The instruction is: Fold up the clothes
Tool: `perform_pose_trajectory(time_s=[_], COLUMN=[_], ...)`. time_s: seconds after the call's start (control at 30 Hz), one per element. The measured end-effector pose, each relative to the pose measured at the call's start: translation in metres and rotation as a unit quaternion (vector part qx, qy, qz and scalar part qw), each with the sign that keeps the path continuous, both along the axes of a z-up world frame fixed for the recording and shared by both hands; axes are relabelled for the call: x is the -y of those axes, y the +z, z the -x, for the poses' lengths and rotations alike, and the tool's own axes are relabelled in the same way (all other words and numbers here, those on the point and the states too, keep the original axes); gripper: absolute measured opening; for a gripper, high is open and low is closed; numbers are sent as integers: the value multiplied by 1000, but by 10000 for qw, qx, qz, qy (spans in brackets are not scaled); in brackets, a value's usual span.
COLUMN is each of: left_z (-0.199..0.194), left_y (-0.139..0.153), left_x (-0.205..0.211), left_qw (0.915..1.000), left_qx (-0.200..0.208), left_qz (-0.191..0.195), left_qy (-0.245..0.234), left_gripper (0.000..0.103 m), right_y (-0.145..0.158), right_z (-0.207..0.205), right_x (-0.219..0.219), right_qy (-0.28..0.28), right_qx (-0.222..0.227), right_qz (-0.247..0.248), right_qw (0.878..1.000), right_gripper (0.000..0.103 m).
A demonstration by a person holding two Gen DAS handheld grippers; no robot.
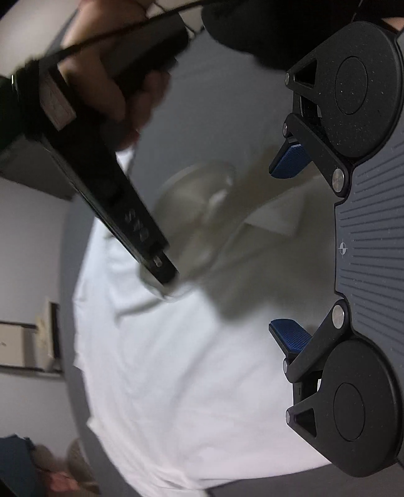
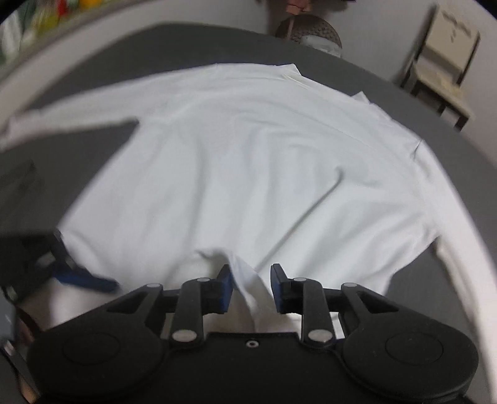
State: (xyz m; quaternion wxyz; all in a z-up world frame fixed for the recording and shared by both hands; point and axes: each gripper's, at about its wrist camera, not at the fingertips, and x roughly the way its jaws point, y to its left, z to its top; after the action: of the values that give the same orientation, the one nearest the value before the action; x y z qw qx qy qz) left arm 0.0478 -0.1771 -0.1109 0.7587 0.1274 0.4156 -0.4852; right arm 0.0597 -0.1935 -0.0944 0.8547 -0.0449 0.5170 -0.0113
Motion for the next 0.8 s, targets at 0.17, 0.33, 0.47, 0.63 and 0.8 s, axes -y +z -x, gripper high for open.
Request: perform_pose_trajectory(time_s=[0.17, 0.33, 0.47, 0.63, 0.8], left_z=[0, -4, -1, 8, 4], left_y=[-9, -10, -2, 6, 8], left_x=[10, 11, 4, 9, 10], left_qw=[9992, 9989, 9996, 9997, 9995], left_qx=[36, 18, 17, 64, 149], left_qz=[-395, -464, -256, -33, -132], left_qy=[-84, -95, -105, -238, -237], left_gripper=[98, 98, 98, 98, 98], right_y=[13, 7, 8, 10, 19], right_z=[37, 50, 48, 44, 51], right_x=[11, 19, 13, 5, 1], right_qy=[385, 327, 413, 529, 531], right_qx=[26, 93, 80, 56, 30], right_qz=[166, 216, 356, 533, 723], right_qw=[9991, 9992, 9985, 9972, 9960], right_gripper=[47, 33, 33, 5, 6])
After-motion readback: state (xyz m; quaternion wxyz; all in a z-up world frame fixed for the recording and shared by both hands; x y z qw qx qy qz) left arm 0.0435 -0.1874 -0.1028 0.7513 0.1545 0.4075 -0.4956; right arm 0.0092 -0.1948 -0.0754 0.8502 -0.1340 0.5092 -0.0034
